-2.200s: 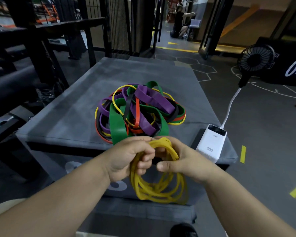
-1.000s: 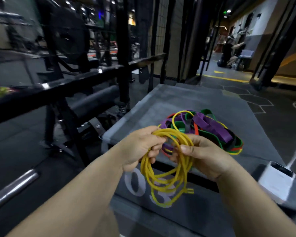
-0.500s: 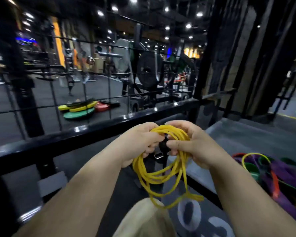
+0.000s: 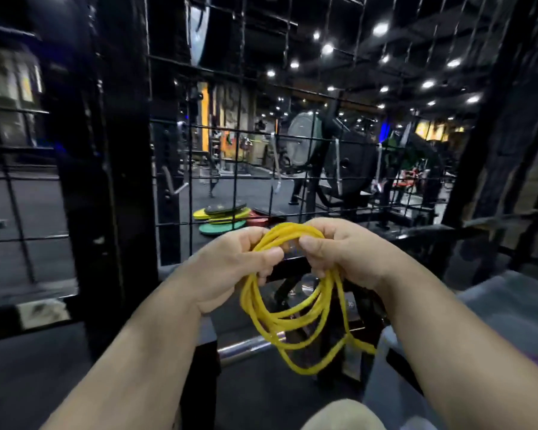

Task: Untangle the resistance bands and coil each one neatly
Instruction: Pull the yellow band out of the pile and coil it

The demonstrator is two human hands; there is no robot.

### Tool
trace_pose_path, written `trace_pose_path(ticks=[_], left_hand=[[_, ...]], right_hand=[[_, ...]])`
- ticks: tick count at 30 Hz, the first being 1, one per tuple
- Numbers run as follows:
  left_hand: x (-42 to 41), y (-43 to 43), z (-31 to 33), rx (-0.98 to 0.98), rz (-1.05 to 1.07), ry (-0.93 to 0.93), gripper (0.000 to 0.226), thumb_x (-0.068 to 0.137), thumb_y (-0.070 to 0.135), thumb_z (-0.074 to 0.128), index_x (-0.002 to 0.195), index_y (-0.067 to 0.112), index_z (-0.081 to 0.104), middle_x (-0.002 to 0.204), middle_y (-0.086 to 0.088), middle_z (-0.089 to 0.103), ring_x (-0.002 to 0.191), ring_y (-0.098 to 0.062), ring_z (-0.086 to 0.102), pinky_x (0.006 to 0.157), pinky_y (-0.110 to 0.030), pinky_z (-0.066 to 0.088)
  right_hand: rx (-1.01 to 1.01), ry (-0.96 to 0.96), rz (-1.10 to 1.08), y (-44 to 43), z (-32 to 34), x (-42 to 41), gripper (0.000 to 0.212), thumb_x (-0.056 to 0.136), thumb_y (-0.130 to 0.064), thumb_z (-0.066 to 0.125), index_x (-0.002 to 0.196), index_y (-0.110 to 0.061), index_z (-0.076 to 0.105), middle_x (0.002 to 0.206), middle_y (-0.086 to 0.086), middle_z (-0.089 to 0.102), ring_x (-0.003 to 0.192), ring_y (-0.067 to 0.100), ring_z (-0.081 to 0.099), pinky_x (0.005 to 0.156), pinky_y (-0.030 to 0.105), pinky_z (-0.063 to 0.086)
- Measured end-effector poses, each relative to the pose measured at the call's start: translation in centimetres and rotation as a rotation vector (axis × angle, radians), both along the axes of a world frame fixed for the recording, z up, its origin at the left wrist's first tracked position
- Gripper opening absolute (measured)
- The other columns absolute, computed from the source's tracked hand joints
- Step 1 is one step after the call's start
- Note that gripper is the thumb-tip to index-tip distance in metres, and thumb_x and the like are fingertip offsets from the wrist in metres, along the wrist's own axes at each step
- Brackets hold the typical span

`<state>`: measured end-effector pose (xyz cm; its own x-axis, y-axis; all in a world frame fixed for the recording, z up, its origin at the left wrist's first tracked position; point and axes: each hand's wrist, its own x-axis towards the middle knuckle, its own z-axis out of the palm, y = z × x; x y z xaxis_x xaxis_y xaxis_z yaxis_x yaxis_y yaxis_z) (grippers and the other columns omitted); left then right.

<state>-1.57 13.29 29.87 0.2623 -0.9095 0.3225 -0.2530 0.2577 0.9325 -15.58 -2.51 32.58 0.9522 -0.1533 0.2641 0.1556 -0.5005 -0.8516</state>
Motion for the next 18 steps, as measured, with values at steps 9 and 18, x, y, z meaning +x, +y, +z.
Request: trace_pose_path(ticks=[9,18], left_hand=[[-0.2,3.6,0.9,-0.292,0.572,-0.002,0.01,0.096,0.032,0.052,0.088,0.029,0.058,0.057,0.009,0.05,0.057,-0.01,0.048,0.057,-0.031,0.039],[0.7,6.6,2.1,-0.394,0.995,-0.34,0.014,0.095,0.029,0.049,0.089,0.041,0.045,0.078,0.005,0.057,0.073,-0.019,0.061,0.062,-0.035,0.049]], right_hand=[[-0.148,-0.078,-0.027,5.0,3.5,5.6,0.027,0.095,-0.041,0.053,0.101,-0.015,0.054,0.061,-0.006,0.039,0.056,0.012,0.035,0.05,0.025,0.029],[-0.017,-0.132,0.046,8.4,5.9,10.6,0.029,0.09,-0.05,0.055,0.104,-0.025,0.056,0.07,0.007,0.035,0.051,0.01,0.03,0.053,0.029,0.027]])
